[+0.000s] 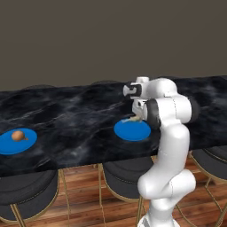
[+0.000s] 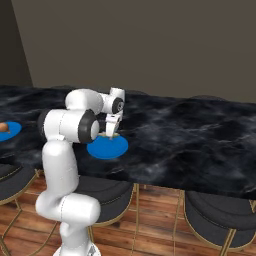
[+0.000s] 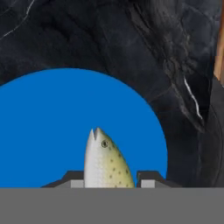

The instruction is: Transport the fish and onion to the fridge. Place the fish on the rack containing meat and place the onion on the rack containing the vegetable, ensuring meats and vegetables are on different racks.

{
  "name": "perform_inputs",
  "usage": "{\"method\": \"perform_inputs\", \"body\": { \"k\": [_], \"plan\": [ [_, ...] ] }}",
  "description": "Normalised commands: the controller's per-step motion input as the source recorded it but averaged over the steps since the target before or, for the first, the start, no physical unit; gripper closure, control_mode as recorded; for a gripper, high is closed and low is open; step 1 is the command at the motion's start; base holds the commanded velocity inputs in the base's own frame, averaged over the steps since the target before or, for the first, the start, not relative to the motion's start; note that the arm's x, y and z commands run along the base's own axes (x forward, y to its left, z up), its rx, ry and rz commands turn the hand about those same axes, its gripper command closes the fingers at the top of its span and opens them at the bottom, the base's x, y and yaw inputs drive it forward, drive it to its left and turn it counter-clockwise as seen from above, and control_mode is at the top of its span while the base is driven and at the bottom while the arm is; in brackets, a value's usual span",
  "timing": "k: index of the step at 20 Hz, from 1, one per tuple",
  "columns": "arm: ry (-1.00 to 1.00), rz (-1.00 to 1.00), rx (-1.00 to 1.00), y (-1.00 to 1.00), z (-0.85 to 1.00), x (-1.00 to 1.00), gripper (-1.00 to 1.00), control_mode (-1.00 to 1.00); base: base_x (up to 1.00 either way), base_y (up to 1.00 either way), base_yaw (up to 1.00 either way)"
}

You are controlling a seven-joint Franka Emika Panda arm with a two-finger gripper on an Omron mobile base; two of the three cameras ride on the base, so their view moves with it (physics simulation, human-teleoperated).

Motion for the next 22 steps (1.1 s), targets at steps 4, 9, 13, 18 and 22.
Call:
{"method": "perform_inputs", "body": {
  "k": [4, 9, 13, 18, 22],
  "plan": [
    [0.0, -0.05, 0.01, -0.1, 0.73, -0.96, 1.0, -1.0, 0.0, 0.0, 0.0],
    [-0.18, 0.0, 0.0, 0.0, 0.56, -1.0, 1.0, -1.0, 0.0, 0.0, 0.0],
    [-0.22, 0.0, 0.0, 0.0, 0.62, -1.0, 1.0, -1.0, 0.0, 0.0, 0.0],
    [-0.21, 0.0, 0.0, 0.0, 0.74, -1.0, 1.0, -1.0, 0.0, 0.0, 0.0],
    [-0.13, 0.0, 0.0, 0.0, 0.78, -1.0, 1.0, -1.0, 0.0, 0.0, 0.0]
  ]
}}
